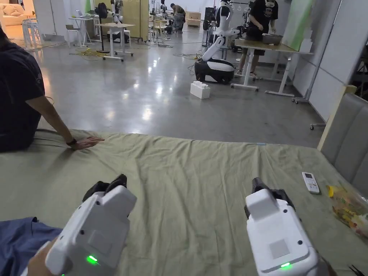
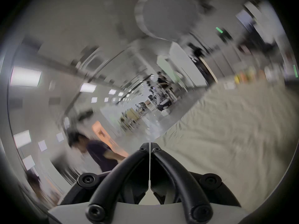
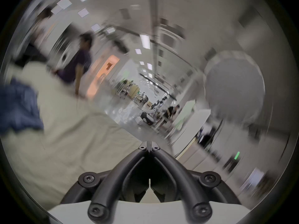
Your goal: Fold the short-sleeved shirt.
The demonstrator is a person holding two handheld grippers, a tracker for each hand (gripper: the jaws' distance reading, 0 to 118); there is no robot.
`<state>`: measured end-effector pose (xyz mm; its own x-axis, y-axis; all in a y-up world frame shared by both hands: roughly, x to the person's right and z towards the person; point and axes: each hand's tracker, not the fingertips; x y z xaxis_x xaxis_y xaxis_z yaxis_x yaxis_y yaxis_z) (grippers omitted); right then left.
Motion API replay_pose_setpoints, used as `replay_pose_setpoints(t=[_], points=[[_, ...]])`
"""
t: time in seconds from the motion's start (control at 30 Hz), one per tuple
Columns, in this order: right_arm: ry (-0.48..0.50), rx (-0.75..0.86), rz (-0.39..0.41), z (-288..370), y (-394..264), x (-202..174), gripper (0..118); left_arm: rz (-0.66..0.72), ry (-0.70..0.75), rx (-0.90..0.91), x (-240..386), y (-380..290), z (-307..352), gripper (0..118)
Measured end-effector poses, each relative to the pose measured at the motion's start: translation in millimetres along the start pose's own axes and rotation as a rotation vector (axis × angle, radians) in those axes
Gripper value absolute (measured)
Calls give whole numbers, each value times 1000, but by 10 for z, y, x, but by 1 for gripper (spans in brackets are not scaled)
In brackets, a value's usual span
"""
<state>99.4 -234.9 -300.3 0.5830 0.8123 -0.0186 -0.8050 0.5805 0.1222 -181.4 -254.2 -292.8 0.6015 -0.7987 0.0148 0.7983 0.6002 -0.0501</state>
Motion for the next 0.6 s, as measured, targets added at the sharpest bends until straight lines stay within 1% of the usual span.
replay_pose_setpoints(t=[0.03, 0.07, 0.1, 0.13, 0.17, 0.23, 0.27, 0.3, 0.37, 0.43, 0.5, 0.53, 0.6], points=[[17, 13, 112, 14, 9, -54, 0, -95, 25, -4, 48, -14, -14, 1], [18, 57, 201, 43, -3, -99, 0, -187, 26, -2, 88, -40, -26, 1], [15, 70, 268, 73, -38, -144, 0, -252, 33, -2, 97, -101, -46, 1], [26, 71, 302, 90, -51, -164, 0, -292, 27, 0, 109, -143, -58, 1], [34, 70, 295, 103, -71, -142, 0, -288, 14, 6, 110, -169, -60, 1], [26, 59, 255, 108, -71, -135, 0, -196, 11, -7, 71, -162, -40, 1], [18, 45, 181, 108, -66, -112, 0, -116, 1, -24, 41, -147, -33, 1], [4, 30, 68, 109, -60, -43, 0, 36, -18, -29, -15, -135, -23, 1], [-1, -6, -171, 83, -34, 57, 0, 342, -31, -32, -137, -118, -1, 1], [-29, -43, -433, 57, -39, 156, 0, 645, -13, -32, -246, -133, 25, 1], [-40, -65, -668, 56, -64, 221, 0, 903, 14, -15, -326, -162, 39, 1], [-50, -122, -783, 51, -100, 210, 0, 1008, 44, -28, -333, -178, 47, 1], [-82, -145, -887, 51, -122, 202, 0, 1073, 51, -23, -314, -188, 68, 1]])
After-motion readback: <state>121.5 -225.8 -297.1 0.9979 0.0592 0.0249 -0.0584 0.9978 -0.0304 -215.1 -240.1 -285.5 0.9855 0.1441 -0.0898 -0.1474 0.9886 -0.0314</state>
